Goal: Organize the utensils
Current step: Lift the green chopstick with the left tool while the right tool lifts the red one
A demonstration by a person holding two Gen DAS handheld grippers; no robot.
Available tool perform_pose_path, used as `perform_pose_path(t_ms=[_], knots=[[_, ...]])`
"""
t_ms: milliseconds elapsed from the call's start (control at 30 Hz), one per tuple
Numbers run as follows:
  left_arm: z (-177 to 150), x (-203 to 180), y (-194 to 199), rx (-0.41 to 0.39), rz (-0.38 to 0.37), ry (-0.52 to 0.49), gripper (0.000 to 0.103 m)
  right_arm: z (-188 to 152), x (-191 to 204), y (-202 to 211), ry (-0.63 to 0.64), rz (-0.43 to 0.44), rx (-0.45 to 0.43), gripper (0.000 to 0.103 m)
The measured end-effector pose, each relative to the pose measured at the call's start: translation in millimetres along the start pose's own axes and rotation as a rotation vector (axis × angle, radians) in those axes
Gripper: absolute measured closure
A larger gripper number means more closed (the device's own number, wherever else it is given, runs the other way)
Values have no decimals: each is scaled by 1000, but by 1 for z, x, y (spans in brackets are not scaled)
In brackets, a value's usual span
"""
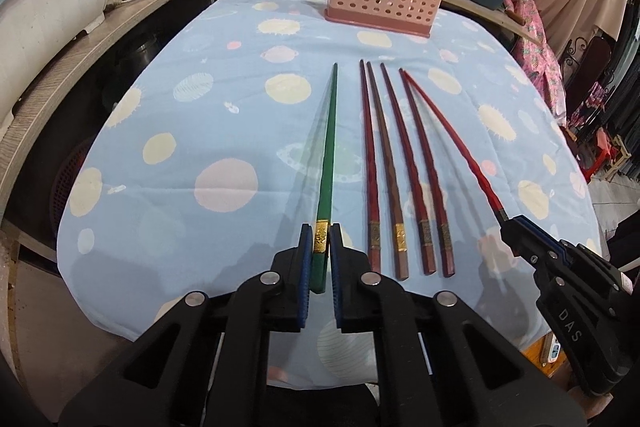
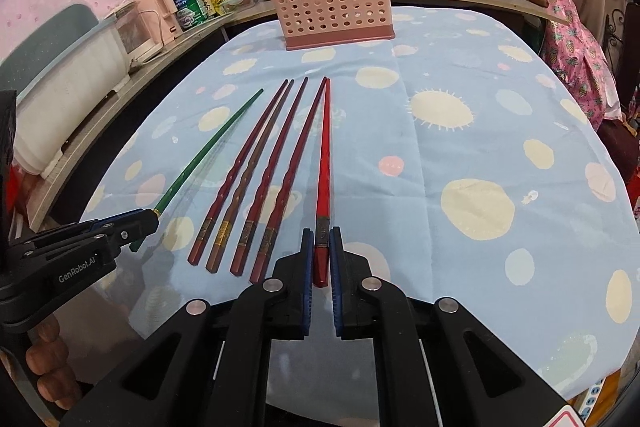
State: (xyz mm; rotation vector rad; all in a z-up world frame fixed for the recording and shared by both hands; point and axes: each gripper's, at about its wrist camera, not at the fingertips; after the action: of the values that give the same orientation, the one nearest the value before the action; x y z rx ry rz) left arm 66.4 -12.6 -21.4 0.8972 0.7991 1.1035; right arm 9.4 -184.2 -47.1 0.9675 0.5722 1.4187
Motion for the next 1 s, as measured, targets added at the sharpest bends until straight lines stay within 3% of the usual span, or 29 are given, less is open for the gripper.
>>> perform_pose_path(t_ms=[533, 833, 1000], knots=[[42, 9, 62, -135, -48, 28, 95, 51, -17, 78, -25, 2, -215, 95], [87, 7, 98, -254, -34, 21, 97, 99, -24, 110, -13, 0, -343, 95], [110, 12, 106, -282, -45, 40, 97, 122, -27, 115, -10, 1, -379, 95]])
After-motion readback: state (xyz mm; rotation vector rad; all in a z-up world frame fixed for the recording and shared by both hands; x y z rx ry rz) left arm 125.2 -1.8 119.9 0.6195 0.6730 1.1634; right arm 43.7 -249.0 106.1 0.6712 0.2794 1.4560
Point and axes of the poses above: each gripper's, at about its wrist camera, not at the fingertips, and y roughly against the way its jaws point, x to its left, z to its top, and after that the axes turned 9 degrees about x, right-handed
